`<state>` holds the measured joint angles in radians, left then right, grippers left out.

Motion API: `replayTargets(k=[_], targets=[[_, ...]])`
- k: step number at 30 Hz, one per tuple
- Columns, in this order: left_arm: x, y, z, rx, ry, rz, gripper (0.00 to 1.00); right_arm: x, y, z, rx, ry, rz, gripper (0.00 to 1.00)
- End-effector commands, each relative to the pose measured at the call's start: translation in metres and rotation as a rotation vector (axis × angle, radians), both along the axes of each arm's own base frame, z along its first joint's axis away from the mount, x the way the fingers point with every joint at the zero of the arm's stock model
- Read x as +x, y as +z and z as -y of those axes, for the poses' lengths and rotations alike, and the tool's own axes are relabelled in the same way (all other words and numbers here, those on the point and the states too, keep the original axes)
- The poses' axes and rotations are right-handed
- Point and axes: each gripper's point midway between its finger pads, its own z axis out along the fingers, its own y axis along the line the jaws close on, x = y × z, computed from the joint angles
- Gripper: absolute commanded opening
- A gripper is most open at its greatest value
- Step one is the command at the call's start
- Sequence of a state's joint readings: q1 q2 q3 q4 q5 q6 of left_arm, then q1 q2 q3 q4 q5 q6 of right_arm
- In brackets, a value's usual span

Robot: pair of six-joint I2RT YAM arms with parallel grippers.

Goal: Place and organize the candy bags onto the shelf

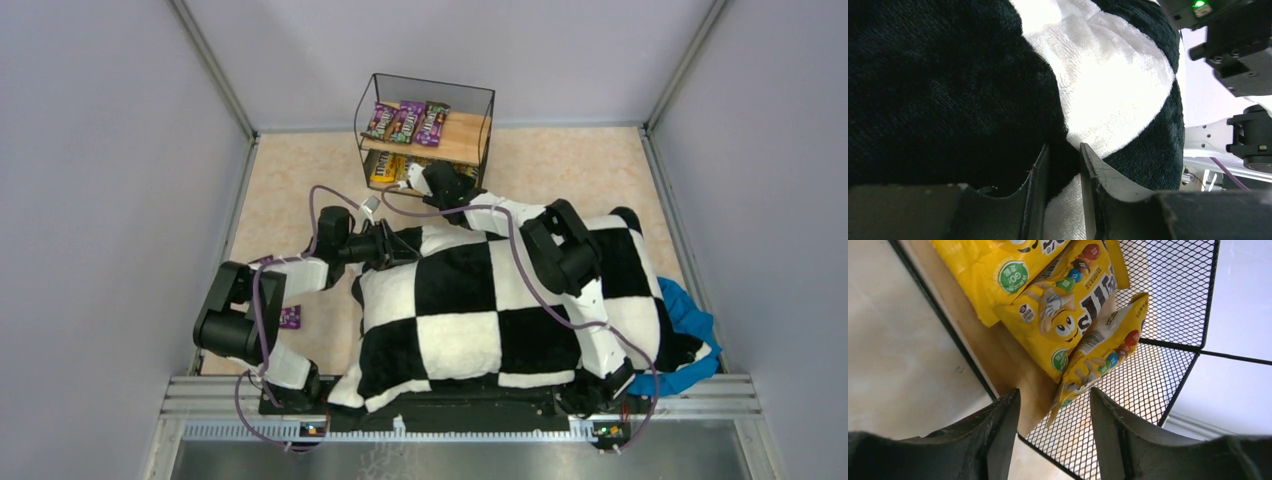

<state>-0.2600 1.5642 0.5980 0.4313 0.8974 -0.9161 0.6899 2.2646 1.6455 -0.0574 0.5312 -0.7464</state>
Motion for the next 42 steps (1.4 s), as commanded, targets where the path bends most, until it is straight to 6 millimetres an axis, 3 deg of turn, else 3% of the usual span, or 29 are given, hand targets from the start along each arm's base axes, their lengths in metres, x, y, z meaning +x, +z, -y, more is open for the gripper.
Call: replayTargets(k=[1, 7, 13, 18, 20, 24, 28, 30, 31, 34, 37, 39, 42], targets=[[-0.028, -0.025, -0.005, 0.087, -0.018, -0.103, 0.37, -0.023, 0.042, -0.015, 0.132, 0.088, -0.067, 0.56], [-0.019, -0.015, -0.009, 0.13, -0.002, -0.046, 0.37, -0.069, 0.064, -0.035, 0.285, 0.216, -0.141, 0.62], [-0.015, 0.007, -0.013, 0.162, 0.007, 0.057, 0.4, -0.116, 0.087, -0.051, 0.523, 0.331, -0.185, 0.64], [-0.007, 0.024, -0.036, 0.261, 0.071, 0.122, 0.46, -0.149, 0.118, -0.063, 0.817, 0.353, -0.212, 0.66], [0.004, 0.028, -0.059, 0.371, 0.151, 0.161, 0.52, -0.163, 0.135, -0.068, 0.963, 0.343, -0.231, 0.66], [0.021, 0.042, -0.12, 0.671, 0.357, 0.188, 0.72, -0.193, 0.164, -0.075, 1.167, 0.374, -0.28, 0.68], [0.02, 0.052, -0.178, 0.889, 0.574, 0.114, 0.83, -0.211, 0.19, -0.073, 1.256, 0.402, -0.275, 0.77], [0.011, 0.047, -0.207, 0.956, 0.722, 0.016, 0.91, -0.216, 0.2, -0.068, 1.3, 0.39, -0.27, 0.96], [0.002, 0.038, -0.221, 0.982, 0.772, -0.044, 0.92, -0.218, 0.206, -0.065, 1.321, 0.384, -0.265, 0.98], [-0.023, 0.013, -0.256, 0.991, 0.888, -0.25, 0.96, -0.22, 0.213, -0.058, 1.391, 0.335, -0.254, 0.99], [-0.052, -0.008, -0.289, 0.922, 1.018, -0.466, 0.98, -0.212, 0.199, -0.046, 1.47, 0.151, -0.286, 0.99], [-0.065, -0.011, -0.308, 0.86, 1.122, -0.521, 0.98, -0.219, 0.195, -0.049, 1.424, 0.177, -0.337, 0.99], [-0.078, -0.007, -0.344, 0.828, 1.308, -0.521, 0.98, -0.232, 0.205, -0.054, 1.382, 0.279, -0.346, 0.99]])
